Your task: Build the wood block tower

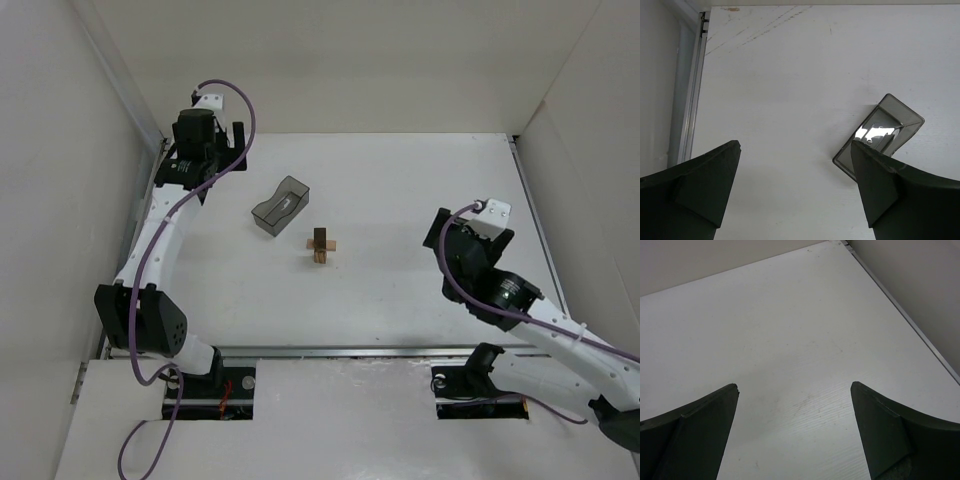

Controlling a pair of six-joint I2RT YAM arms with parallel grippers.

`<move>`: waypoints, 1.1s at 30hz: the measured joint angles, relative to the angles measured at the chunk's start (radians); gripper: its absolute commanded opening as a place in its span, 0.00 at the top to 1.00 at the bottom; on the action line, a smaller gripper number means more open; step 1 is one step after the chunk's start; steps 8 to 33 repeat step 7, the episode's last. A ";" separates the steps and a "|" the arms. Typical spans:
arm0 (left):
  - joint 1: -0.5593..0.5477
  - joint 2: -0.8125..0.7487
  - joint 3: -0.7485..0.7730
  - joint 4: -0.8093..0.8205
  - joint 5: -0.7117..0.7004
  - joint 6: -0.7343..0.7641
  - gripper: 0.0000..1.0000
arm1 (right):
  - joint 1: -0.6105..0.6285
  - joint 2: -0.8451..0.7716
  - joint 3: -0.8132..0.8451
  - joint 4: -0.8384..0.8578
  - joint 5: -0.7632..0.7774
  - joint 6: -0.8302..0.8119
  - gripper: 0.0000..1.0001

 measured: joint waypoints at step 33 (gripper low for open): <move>0.000 -0.004 0.000 0.001 0.000 -0.001 0.10 | 0.000 0.006 0.001 -0.009 0.000 0.021 0.00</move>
